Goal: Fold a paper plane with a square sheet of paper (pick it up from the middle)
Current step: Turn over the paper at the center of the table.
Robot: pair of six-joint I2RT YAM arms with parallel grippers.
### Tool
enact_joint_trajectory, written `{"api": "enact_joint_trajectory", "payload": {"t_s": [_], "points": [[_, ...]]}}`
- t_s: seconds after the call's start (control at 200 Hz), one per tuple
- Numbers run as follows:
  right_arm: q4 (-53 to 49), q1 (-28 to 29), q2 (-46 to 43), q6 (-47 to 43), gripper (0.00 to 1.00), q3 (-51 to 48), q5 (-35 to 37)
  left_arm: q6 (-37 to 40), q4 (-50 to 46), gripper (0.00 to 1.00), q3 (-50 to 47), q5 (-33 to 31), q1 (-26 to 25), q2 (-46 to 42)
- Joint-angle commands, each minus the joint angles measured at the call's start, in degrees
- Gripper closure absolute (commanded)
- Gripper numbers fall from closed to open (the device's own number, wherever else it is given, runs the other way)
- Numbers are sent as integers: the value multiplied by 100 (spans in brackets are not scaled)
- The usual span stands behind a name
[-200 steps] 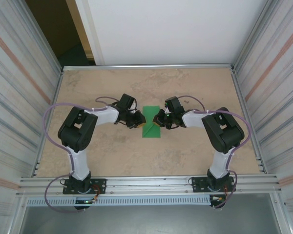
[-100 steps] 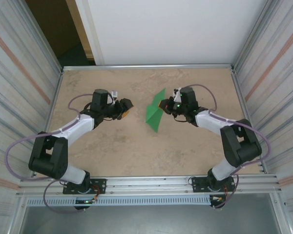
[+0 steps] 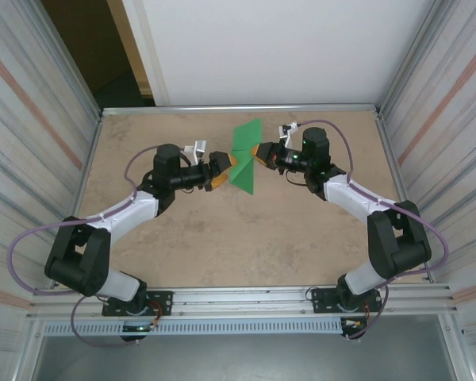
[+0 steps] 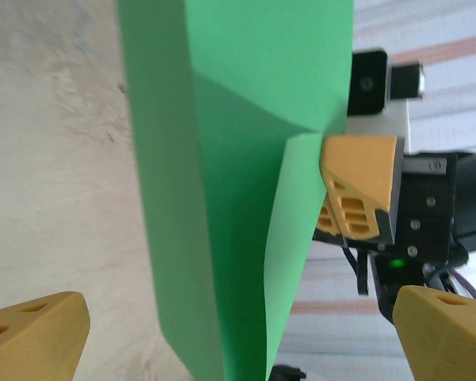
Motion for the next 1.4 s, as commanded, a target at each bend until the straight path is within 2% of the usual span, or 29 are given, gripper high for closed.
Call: {"api": "enact_joint_trajectory", "payload": {"t_s": [0.0, 0.18, 0.406, 0.651, 0.822, 0.937, 0.992, 1.173, 1.243, 1.328, 1.393], "points": [[359, 12, -51, 382, 98, 168, -342, -11, 428, 3, 136, 324, -97, 62], [397, 7, -39, 453, 97, 152, -476, -221, 933, 15, 149, 376, -110, 197], [413, -30, -65, 440, 97, 71, -478, -234, 1267, 46, 122, 446, -108, 195], [289, -70, -94, 356, 92, 19, -490, -222, 1280, 66, 103, 423, -111, 160], [-137, -100, -178, -19, 81, 33, -418, -173, 1227, 78, 85, 379, -96, 177], [-697, -150, -292, -276, 64, 67, -280, -91, 1250, 86, 43, 347, -76, 173], [-982, -223, -357, -399, 55, 72, -181, -21, 1139, 86, 16, 278, -60, 145], [-1954, -621, -707, -833, 36, -45, 408, 746, 49, 91, 106, 51, 14, -46], [-2392, -798, -854, -1006, 34, -91, 713, 1552, -1179, 92, 415, -277, -8, -265], [-2844, -949, -1022, -1220, 33, -100, 1095, 2732, -3137, 92, 1042, -1167, -128, -480], [-3069, -1019, -1130, -1350, 32, -112, 1306, 3359, -4121, 92, 1479, -1832, -213, -514]]}}
